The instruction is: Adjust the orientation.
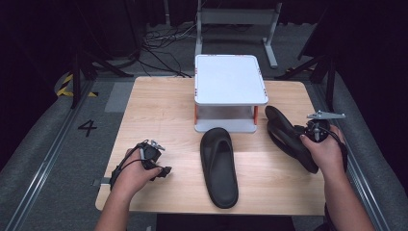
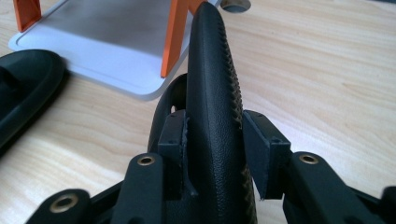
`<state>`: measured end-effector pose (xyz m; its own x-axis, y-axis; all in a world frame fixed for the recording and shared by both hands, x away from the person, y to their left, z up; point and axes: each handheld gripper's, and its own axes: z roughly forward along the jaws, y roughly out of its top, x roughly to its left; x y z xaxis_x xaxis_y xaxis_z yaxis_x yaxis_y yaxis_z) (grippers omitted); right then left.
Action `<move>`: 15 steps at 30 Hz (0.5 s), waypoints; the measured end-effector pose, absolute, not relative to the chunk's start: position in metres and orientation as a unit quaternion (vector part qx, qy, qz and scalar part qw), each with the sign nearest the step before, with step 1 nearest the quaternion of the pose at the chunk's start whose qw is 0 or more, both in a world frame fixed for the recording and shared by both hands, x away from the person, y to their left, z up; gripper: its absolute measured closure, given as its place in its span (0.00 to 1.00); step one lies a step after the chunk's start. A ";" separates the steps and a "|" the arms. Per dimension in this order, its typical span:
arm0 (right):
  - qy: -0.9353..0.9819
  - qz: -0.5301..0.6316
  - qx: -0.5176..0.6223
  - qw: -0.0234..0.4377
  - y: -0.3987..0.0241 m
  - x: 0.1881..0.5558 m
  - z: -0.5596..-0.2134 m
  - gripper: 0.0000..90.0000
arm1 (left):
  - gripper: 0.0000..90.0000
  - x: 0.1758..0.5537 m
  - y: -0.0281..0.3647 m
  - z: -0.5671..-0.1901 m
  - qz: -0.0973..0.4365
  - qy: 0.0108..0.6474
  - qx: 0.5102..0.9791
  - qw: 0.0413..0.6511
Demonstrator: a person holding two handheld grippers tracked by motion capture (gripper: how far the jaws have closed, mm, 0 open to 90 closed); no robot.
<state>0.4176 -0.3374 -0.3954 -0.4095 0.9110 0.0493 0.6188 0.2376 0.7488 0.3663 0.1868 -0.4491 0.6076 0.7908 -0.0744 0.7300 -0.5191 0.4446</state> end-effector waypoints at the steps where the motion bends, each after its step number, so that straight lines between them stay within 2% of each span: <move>1: 0.762 0.356 0.503 0.201 -0.337 0.416 -0.394 0.70 | 0.36 0.368 0.186 -0.449 0.069 0.435 0.870 0.221; 7: 0.780 0.354 0.486 0.176 -0.327 0.396 -0.381 0.70 | 0.36 0.373 0.181 -0.448 0.067 0.427 0.874 0.223; 15: 0.821 0.381 0.419 0.074 -0.292 0.366 -0.366 0.70 | 0.36 0.380 0.170 -0.448 0.063 0.410 0.882 0.224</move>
<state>0.3658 -0.2917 -0.3664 -0.6371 0.7449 0.1981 0.6318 0.3575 0.6878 0.3800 0.1702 -0.4480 0.6551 0.7521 -0.0725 0.6958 -0.5631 0.4459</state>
